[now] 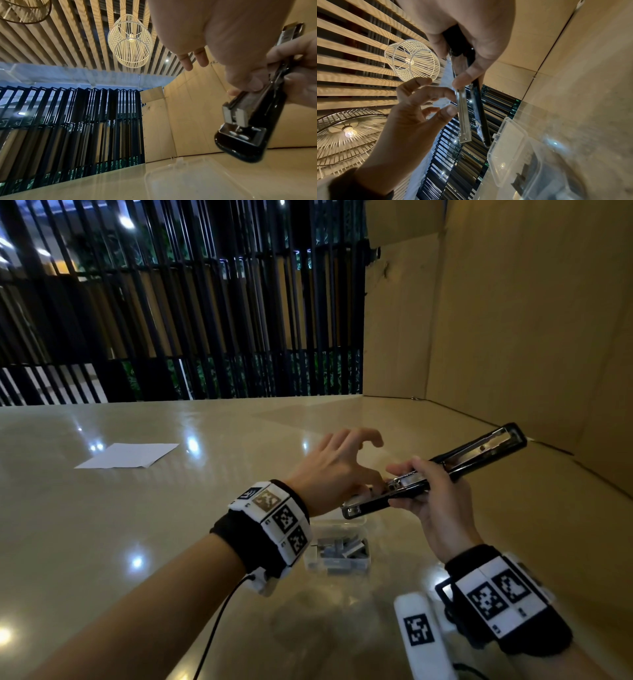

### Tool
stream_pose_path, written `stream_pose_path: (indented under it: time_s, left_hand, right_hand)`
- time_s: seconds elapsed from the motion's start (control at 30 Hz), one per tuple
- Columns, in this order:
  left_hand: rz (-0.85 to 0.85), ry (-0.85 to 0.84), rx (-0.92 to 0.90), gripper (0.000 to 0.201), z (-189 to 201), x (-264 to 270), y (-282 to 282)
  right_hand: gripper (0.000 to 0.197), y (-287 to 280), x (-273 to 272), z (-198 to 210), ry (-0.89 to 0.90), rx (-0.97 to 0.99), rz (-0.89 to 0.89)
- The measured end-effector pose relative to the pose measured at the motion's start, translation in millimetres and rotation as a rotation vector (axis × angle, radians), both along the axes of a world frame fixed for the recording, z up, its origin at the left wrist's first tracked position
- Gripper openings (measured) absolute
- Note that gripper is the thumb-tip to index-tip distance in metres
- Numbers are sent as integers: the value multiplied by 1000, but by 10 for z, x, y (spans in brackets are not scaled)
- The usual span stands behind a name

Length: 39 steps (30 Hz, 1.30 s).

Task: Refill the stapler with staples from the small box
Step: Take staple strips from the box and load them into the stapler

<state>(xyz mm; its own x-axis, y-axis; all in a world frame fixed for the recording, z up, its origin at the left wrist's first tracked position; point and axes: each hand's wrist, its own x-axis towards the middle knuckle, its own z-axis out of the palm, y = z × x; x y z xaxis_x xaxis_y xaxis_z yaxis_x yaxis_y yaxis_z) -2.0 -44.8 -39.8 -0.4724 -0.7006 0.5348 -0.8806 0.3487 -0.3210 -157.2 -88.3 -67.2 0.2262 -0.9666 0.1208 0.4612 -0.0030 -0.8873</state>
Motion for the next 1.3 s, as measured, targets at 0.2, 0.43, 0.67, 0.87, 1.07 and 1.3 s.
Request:
stream_pose_path:
  time_s: [0.2,0.43,0.67,0.87,1.07,1.3]
  left_hand:
    - [-64,-110,-136,28,-30,11,-99]
    - [-150,-207,-292,19,-111,60,-176]
    - [-140,-199,-339,23,-116,64,-154]
    - [-99,-188,-333,29,-125,31,-105]
    - [-52,-216,-278,26,-84,13,-66]
    - [233,-71,-117,35,72,-181,94]
  right_hand:
    - [17,12,-8,-2,7,-19,24]
    - [18,15,-4,-25,32,-62,23]
    - [17,15,-18,-6,23,-66,16]
    - [18,10,-18,4,18,-75,0]
    - [19,40,-10,12,64,-109,-6]
    - [20,118,-7,2,120,-199,-4]
